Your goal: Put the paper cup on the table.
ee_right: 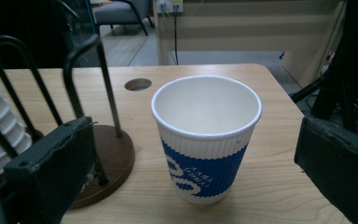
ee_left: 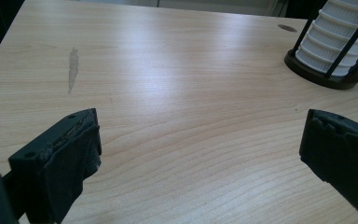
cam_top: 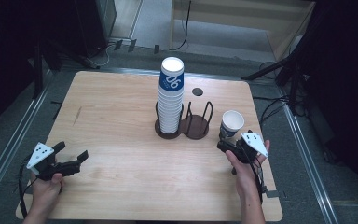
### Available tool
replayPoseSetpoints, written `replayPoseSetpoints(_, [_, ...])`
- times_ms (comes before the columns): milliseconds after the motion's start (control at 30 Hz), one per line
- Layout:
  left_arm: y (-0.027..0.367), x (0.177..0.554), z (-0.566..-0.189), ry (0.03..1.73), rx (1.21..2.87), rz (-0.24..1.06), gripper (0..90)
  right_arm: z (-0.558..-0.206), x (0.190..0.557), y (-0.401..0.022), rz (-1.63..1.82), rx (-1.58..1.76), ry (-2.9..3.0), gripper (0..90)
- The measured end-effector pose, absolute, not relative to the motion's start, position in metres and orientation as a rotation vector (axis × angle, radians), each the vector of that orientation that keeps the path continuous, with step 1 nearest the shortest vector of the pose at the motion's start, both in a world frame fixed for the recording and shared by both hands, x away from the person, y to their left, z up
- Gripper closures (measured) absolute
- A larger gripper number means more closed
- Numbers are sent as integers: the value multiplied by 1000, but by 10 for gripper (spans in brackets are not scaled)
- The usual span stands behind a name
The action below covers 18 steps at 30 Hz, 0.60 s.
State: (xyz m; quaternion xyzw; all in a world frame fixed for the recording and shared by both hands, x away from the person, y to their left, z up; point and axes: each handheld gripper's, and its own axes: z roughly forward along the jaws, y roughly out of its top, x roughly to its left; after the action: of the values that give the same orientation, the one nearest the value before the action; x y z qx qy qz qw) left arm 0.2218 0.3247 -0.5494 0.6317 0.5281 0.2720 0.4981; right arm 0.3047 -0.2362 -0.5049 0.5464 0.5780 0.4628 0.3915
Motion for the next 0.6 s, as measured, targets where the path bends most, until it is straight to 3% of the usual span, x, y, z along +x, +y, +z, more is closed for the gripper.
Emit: replayPoseSetpoints(600, [326, 221, -549, 1279, 1520, 642, 0, -507, 256, -252, 1207, 1369, 1472, 0])
